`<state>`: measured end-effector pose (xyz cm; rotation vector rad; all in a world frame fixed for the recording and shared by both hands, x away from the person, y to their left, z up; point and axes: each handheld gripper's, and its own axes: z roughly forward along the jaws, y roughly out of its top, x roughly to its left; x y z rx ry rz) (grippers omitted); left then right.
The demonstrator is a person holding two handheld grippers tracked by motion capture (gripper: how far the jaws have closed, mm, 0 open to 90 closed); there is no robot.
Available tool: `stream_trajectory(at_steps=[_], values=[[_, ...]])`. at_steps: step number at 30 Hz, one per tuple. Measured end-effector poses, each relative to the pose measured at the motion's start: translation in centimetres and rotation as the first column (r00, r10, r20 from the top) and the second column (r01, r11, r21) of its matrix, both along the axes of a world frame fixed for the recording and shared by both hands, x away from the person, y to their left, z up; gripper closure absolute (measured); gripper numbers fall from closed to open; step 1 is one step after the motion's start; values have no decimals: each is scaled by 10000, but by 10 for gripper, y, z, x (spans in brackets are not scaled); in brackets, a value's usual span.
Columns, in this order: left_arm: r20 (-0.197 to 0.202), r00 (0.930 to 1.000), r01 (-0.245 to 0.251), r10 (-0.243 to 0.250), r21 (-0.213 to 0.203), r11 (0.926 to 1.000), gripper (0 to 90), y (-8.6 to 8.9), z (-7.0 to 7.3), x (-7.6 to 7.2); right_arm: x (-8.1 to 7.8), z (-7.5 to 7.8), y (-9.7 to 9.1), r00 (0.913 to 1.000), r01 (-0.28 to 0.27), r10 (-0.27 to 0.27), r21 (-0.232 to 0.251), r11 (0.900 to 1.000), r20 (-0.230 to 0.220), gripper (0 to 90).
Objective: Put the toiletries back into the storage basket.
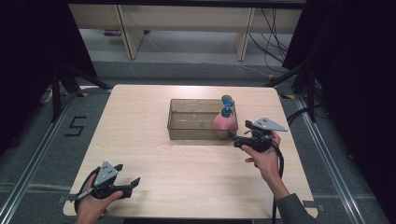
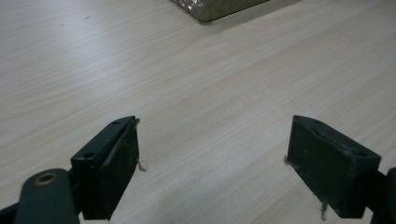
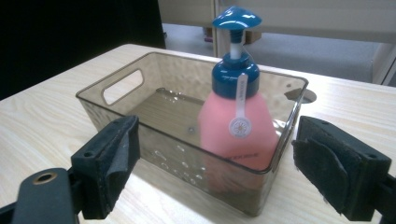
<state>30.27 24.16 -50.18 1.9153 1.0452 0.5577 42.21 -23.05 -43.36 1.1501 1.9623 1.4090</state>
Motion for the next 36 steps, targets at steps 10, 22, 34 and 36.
stream_trajectory(at_steps=[10, 22, 34, 36], values=[[15, 10000, 4, -4, -18, 10000, 163, -2, 1, 1, -7, -3, 0, 9999, -137, 137, -18, 9999, 60, 158], [42, 10000, 1, -1, 86, 10000, 163, 1, 1, 0, -16, -4, 1, 9994, -334, 333, 162, 9993, 62, 158], [71, 10000, 62, -62, -65, 10000, 163, 0, 0, -1, -31, -6, 1, 9989, -369, 380, 381, 9986, -287, 159], [69, 9999, 89, -88, -94, 9999, 163, 0, 0, 0, -33, -7, 1, 9990, -402, 406, 189, 9990, -200, 159]])
